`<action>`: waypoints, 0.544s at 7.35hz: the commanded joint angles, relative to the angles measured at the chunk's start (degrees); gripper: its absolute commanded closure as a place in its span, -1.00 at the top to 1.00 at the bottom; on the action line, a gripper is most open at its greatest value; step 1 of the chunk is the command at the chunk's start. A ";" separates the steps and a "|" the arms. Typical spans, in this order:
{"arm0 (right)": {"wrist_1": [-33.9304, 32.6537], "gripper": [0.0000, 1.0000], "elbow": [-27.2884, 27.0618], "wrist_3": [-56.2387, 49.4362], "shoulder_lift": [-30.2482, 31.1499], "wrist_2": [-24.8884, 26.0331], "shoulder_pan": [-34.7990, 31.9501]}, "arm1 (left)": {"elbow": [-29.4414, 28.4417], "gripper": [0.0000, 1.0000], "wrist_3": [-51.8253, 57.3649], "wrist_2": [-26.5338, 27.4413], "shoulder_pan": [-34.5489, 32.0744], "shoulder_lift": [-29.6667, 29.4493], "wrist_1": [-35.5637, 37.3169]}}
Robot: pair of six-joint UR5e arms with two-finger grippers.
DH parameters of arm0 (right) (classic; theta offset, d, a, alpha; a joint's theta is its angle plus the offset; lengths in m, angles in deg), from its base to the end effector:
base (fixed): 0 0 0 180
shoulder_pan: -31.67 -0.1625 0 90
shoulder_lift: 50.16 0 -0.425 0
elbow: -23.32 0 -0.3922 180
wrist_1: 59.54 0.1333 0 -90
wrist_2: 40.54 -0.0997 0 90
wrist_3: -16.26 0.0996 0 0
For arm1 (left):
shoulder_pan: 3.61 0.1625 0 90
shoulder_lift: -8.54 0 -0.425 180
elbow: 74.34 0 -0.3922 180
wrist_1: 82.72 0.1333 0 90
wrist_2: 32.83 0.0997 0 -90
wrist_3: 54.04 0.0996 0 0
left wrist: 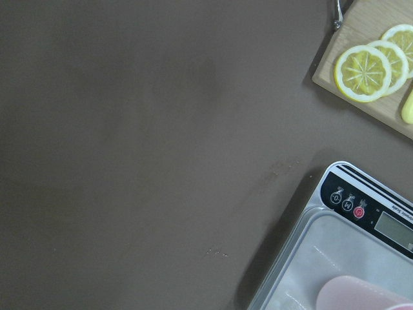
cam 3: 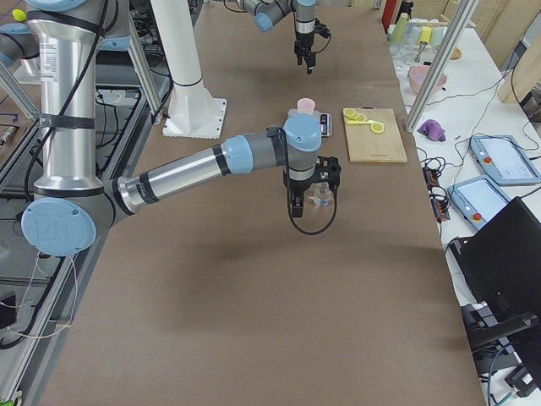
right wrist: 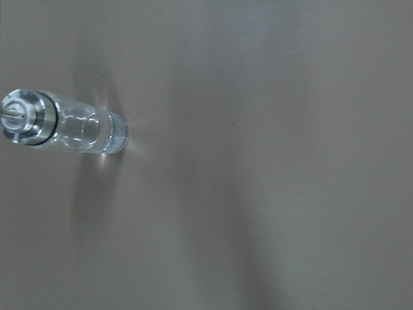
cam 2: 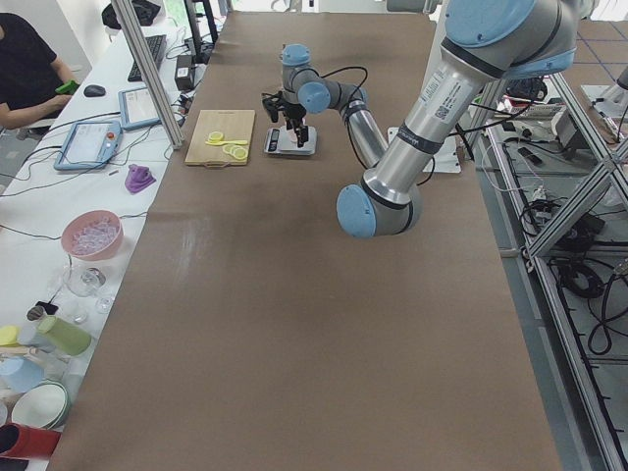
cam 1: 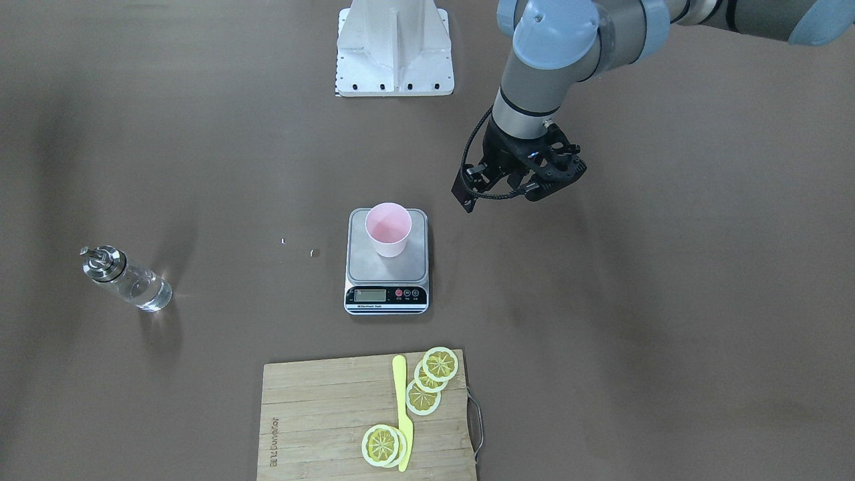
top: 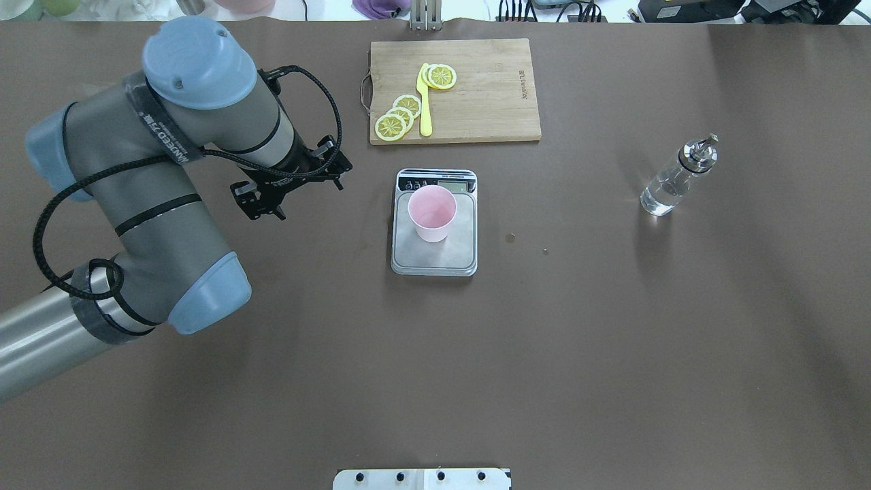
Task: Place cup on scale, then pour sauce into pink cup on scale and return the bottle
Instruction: 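Move the right gripper toward the glass sauce bottle while the left arm withdraws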
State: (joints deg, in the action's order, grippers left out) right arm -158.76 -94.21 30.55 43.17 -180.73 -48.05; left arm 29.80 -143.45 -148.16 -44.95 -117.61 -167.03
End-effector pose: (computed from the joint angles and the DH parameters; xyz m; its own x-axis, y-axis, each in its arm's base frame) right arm -0.0237 -0.4488 0.4618 0.6187 -0.0654 0.7829 0.0203 0.9975 0.0673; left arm 0.4172 -0.4878 0.1981 0.5384 -0.4613 -0.7053 0.3660 0.8818 -0.2974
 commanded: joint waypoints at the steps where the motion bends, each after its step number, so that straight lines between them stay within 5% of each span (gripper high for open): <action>1: 0.60 1.00 -6.11 4.58 0.45 2.55 5.70 | 2.03 0.95 2.57 0.01 -1.19 2.48 0.02; 4: 17.77 1.00 -7.80 21.52 3.86 11.42 14.22 | 2.30 0.95 3.36 0.36 -1.63 3.71 -0.06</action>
State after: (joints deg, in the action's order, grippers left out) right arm -148.27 -101.64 45.38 45.38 -171.68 -37.14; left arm 31.94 -140.68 -147.99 -46.45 -114.49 -167.06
